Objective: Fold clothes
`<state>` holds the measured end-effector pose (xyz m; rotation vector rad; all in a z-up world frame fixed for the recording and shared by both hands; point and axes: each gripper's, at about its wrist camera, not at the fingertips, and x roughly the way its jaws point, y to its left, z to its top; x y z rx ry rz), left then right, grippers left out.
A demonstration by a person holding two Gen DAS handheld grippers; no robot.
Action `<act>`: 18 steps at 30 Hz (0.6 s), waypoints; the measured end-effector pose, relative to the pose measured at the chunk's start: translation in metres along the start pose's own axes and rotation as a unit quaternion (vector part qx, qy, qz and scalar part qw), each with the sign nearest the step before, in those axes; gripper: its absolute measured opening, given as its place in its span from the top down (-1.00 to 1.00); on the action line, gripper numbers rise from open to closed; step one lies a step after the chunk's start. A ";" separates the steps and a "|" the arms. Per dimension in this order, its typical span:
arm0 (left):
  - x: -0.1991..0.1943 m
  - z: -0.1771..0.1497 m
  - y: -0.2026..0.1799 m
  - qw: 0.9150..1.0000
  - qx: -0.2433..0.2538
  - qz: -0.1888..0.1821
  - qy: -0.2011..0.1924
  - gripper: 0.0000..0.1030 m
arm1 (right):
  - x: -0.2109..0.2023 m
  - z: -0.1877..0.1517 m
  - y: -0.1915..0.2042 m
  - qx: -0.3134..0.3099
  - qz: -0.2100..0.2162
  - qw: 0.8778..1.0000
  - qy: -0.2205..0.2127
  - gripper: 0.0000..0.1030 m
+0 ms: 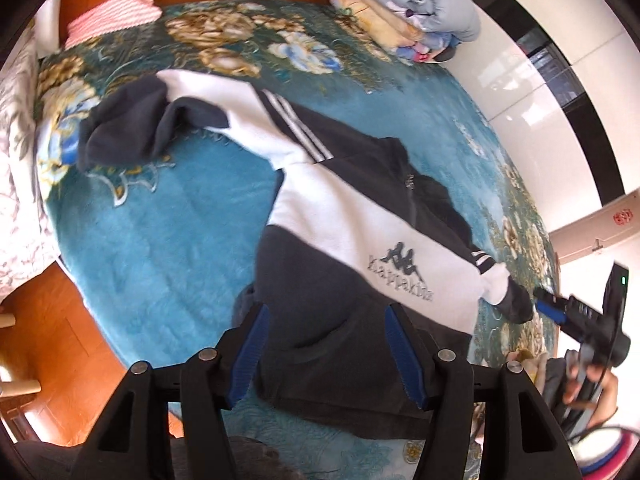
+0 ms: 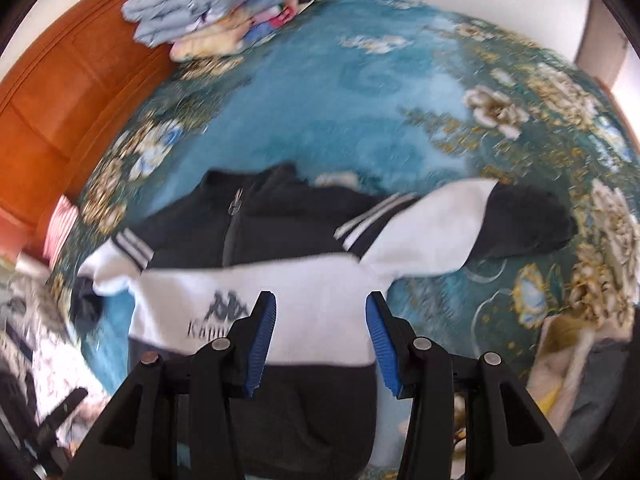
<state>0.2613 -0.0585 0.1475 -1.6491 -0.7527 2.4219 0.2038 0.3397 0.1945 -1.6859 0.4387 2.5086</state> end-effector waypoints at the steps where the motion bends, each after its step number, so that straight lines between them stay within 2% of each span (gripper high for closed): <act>1: 0.004 0.000 0.005 1.000 -0.006 0.006 0.005 -0.24 | 0.007 -0.012 -0.002 -0.004 0.008 1.000 0.011 0.05; 5: 0.027 -0.002 0.025 0.999 -0.041 0.016 0.031 -0.24 | 0.036 -0.057 -0.018 -0.002 0.030 0.998 0.058 -0.04; 10: 0.056 -0.006 0.039 0.995 -0.085 0.015 0.051 -0.24 | 0.080 -0.099 -0.048 0.029 0.038 0.991 0.123 -0.04; 13: 0.066 -0.008 0.051 0.993 -0.105 0.014 0.057 -0.24 | 0.091 -0.119 -0.061 0.055 0.061 0.987 0.137 -0.04; 18: 0.069 -0.006 0.073 0.987 -0.156 -0.004 0.048 -0.24 | 0.101 -0.142 -0.069 0.070 0.071 0.984 0.145 -0.05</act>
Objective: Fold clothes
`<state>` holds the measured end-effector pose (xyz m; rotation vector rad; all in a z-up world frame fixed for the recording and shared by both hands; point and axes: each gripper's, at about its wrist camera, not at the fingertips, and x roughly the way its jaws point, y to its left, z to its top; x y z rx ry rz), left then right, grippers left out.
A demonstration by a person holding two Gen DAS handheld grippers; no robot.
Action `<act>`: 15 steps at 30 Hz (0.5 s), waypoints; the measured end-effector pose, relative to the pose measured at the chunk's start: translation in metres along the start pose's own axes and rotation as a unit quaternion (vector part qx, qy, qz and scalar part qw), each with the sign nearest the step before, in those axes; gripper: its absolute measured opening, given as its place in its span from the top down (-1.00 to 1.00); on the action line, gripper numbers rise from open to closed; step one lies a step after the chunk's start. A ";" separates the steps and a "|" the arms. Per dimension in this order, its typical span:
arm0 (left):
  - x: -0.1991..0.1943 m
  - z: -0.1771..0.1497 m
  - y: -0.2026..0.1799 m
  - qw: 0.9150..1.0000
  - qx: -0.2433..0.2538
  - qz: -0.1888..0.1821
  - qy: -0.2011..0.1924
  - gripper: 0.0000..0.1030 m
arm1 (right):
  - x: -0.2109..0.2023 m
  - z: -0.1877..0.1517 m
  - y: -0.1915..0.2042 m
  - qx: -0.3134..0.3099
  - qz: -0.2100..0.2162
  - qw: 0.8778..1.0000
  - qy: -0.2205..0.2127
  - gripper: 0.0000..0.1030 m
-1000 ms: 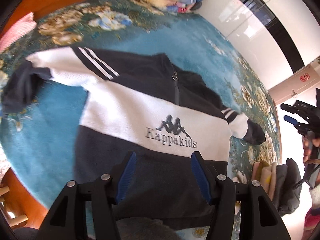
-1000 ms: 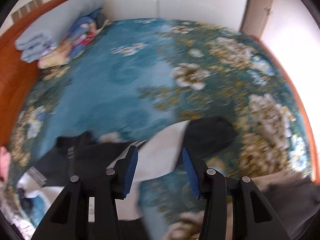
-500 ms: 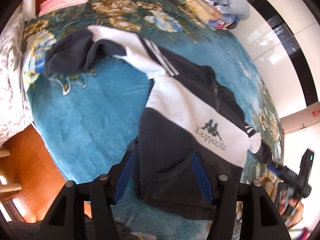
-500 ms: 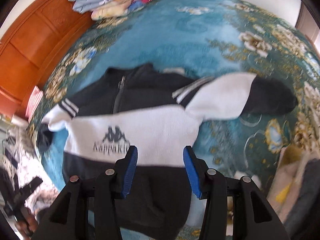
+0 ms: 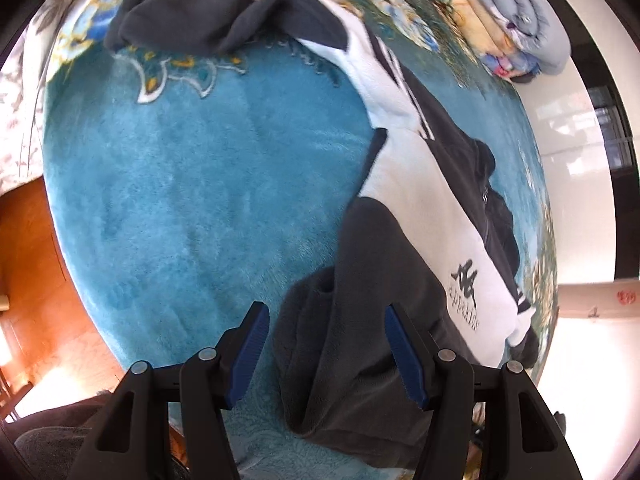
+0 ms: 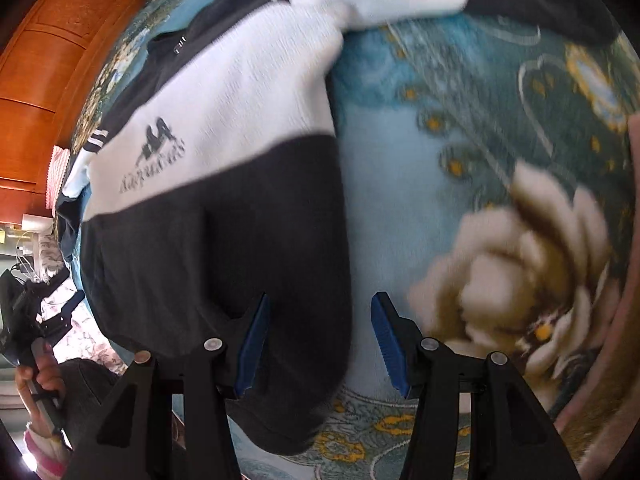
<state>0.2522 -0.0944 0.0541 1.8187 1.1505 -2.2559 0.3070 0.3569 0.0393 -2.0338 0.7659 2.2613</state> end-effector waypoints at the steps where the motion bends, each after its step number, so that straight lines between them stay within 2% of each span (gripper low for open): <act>1: 0.002 0.001 0.003 1.000 -0.010 -0.005 0.001 -0.24 | 0.000 -0.002 -0.001 0.003 0.004 1.000 -0.006 -0.09; 3: 0.005 0.001 0.005 1.000 -0.020 -0.016 0.002 -0.24 | -0.001 -0.004 0.001 0.005 0.018 1.000 -0.009 -0.08; 4: 0.006 0.000 0.004 1.000 -0.020 -0.016 0.001 -0.24 | -0.001 -0.006 0.003 0.004 0.030 1.000 -0.006 0.02; 6: 0.007 -0.001 0.003 1.000 -0.019 -0.016 0.001 -0.24 | -0.001 -0.008 0.008 0.003 0.041 0.999 0.001 0.34; 7: 0.005 -0.001 0.001 1.000 -0.016 -0.014 -0.002 -0.24 | -0.002 -0.009 0.010 0.001 0.037 0.999 0.004 0.67; 8: 0.004 -0.001 0.000 1.000 -0.013 -0.011 -0.005 -0.24 | -0.005 -0.009 0.012 -0.001 0.034 0.999 0.004 0.81; 12: -0.003 -0.001 -0.001 1.000 0.000 -0.015 -0.019 -0.24 | -0.027 -0.011 0.020 -0.034 -0.001 0.999 -0.006 0.82; 15: -0.003 0.001 0.004 0.999 -0.012 -0.026 -0.017 -0.24 | -0.027 -0.009 0.015 -0.038 -0.021 0.999 0.003 0.82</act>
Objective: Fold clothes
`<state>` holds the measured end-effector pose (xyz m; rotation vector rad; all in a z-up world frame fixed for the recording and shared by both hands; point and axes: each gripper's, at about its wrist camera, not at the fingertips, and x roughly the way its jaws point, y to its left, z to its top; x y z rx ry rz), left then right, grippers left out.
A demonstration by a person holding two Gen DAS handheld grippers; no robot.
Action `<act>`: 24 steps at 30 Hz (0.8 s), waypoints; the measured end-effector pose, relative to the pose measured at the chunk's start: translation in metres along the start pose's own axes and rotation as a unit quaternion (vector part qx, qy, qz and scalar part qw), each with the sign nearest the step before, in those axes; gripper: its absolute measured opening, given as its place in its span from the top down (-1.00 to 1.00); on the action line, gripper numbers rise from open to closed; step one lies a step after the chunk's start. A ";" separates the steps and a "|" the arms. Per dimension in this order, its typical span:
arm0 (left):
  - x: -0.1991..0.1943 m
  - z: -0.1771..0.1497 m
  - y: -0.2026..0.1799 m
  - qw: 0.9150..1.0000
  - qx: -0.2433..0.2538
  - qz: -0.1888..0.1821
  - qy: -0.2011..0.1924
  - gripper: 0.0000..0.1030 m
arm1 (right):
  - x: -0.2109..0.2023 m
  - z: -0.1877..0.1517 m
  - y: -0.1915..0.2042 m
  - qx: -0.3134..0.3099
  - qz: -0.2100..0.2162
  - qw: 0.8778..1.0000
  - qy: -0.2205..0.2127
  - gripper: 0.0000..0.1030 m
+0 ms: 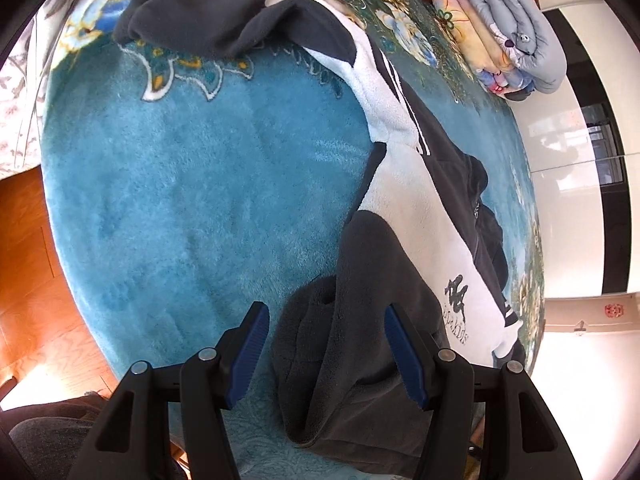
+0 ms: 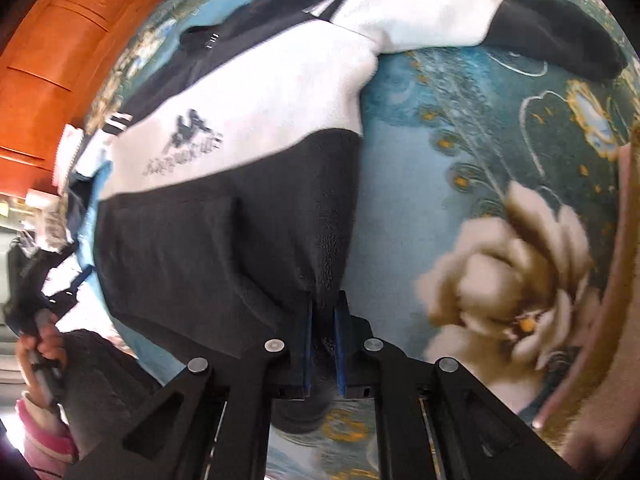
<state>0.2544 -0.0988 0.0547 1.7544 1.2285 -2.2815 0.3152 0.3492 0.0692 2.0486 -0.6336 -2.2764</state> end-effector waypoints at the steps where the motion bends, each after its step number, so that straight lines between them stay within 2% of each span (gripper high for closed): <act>1: -0.001 0.000 0.001 1.000 -0.001 -0.001 0.000 -0.24 | 0.004 -0.001 0.000 0.000 0.000 1.000 0.004 0.83; 5: -0.005 0.000 -0.002 1.000 0.009 -0.009 -0.010 -0.24 | 0.002 0.001 0.013 -0.026 -0.004 1.000 0.011 0.73; 8: -0.005 0.001 -0.003 1.000 0.012 -0.019 -0.012 -0.24 | -0.023 0.005 0.037 -0.073 -0.049 0.996 -0.024 0.39; 9: -0.005 0.001 -0.004 1.000 0.012 -0.018 -0.013 -0.24 | -0.032 0.006 0.046 -0.089 -0.062 0.993 -0.041 0.33; 12: -0.007 0.000 -0.008 1.000 0.016 -0.012 -0.019 -0.24 | -0.034 0.005 0.094 -0.137 -0.012 0.989 -0.052 0.24; 16: -0.025 -0.001 -0.009 0.998 0.025 0.001 -0.054 -0.25 | 0.004 -0.005 0.178 -0.201 0.068 0.977 -0.014 0.24; 19: -0.034 0.001 0.003 0.998 0.012 -0.008 -0.055 -0.25 | 0.030 -0.022 0.232 -0.252 0.085 0.964 0.004 0.24; 22: -0.045 0.003 0.014 0.998 0.004 -0.023 -0.061 -0.25 | 0.053 -0.031 0.274 -0.313 0.074 0.947 0.006 0.24; 24: -0.052 0.004 0.020 0.997 0.001 -0.026 -0.068 -0.25 | 0.066 -0.033 0.291 -0.329 0.068 0.942 0.014 0.24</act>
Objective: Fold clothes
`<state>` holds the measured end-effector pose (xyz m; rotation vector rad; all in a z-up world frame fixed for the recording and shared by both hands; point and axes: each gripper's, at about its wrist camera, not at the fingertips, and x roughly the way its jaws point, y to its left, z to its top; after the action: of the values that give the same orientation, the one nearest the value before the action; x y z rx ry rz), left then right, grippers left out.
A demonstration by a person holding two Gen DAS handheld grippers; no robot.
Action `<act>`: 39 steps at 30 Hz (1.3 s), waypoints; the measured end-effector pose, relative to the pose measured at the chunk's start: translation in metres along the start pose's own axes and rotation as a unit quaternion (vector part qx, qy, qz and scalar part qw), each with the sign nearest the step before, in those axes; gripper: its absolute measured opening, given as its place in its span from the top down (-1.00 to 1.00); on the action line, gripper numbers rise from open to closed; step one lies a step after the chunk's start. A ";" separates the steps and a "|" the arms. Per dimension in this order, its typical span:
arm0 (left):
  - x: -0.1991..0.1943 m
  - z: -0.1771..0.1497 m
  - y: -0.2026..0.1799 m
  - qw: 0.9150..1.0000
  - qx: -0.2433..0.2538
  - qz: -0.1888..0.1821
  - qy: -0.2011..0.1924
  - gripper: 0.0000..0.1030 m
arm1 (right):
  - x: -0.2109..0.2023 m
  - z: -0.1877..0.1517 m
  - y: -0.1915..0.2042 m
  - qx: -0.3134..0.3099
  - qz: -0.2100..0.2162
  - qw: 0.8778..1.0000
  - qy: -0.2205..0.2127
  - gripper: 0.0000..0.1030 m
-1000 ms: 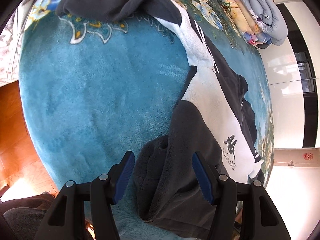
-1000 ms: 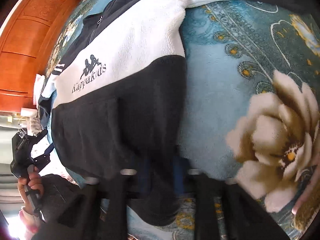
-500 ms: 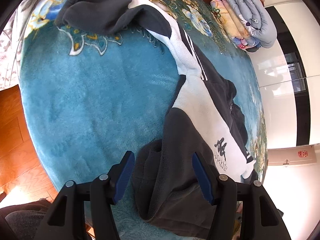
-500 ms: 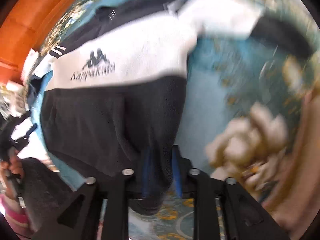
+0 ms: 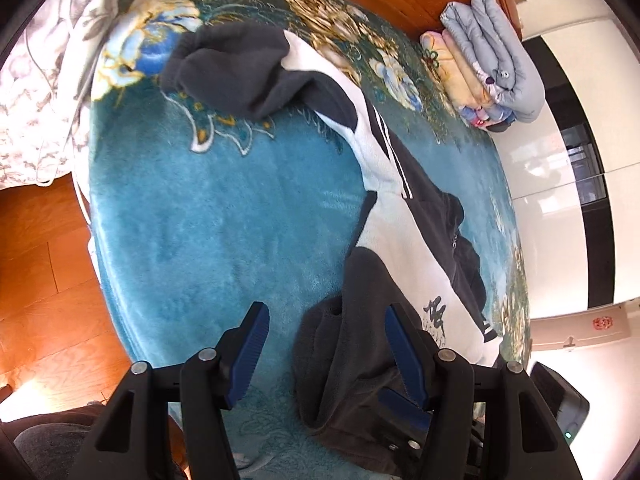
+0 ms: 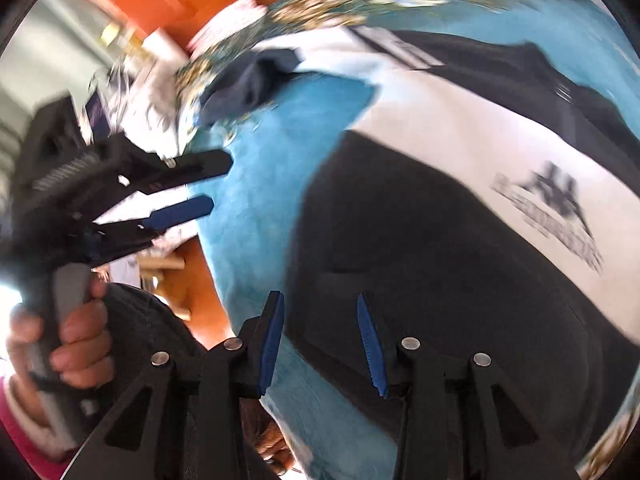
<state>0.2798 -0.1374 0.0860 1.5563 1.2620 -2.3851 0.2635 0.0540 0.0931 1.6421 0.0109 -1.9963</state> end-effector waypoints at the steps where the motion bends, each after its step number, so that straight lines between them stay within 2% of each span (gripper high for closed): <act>1: -0.001 0.001 0.004 1.000 -0.003 0.001 0.001 -0.25 | 0.007 0.004 0.003 -0.002 0.000 1.000 0.004 0.24; 7: -0.007 0.002 0.018 1.000 -0.004 0.027 -0.004 -0.25 | 0.042 0.016 0.007 -0.010 -0.051 0.998 0.033 0.24; 9: -0.008 0.002 0.021 0.999 0.001 0.034 -0.002 -0.25 | 0.050 0.017 0.003 -0.008 -0.070 0.996 0.045 0.31; 12: -0.006 0.003 0.029 0.999 -0.005 0.039 0.006 -0.25 | 0.051 0.020 -0.005 -0.005 -0.069 0.996 0.053 0.89; 14: -0.006 0.003 0.034 0.999 -0.009 0.038 0.010 -0.25 | 0.039 0.024 -0.018 0.009 -0.052 0.997 0.048 0.92; 16: -0.005 0.002 0.035 0.999 -0.011 0.028 0.014 -0.25 | 0.019 0.025 -0.035 0.030 -0.036 0.998 0.030 0.92; 20: 0.004 -0.002 0.029 0.999 -0.016 -0.002 0.034 -0.25 | -0.002 0.034 -0.076 0.084 -0.030 0.996 -0.003 0.92; 23: 0.019 -0.008 0.020 0.997 -0.032 -0.053 0.056 -0.25 | -0.014 0.030 -0.111 0.131 -0.029 0.991 -0.025 0.92; 26: 0.039 -0.017 0.007 0.990 -0.046 -0.098 0.086 -0.25 | -0.019 0.021 -0.131 0.173 -0.001 0.984 -0.032 0.92; 29: 0.061 -0.028 -0.004 0.983 -0.059 -0.119 0.127 -0.24 | -0.021 0.019 -0.138 0.188 0.014 0.981 -0.037 0.92; 35: 0.082 -0.046 -0.028 0.971 -0.057 -0.169 0.159 -0.24 | -0.018 0.024 -0.133 0.183 0.030 0.982 -0.033 0.92; 37: 0.087 -0.048 -0.034 0.972 -0.047 -0.157 0.167 -0.21 | -0.014 0.026 -0.130 0.186 0.034 0.981 -0.035 0.91; 39: 0.090 -0.049 -0.034 0.971 -0.055 -0.162 0.168 -0.19 | -0.015 0.026 -0.132 0.193 0.042 0.980 -0.037 0.91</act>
<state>0.2572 -0.0491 0.0287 1.9076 1.8073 -2.2288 0.1867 0.1635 0.0698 1.7604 -0.4945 -2.0854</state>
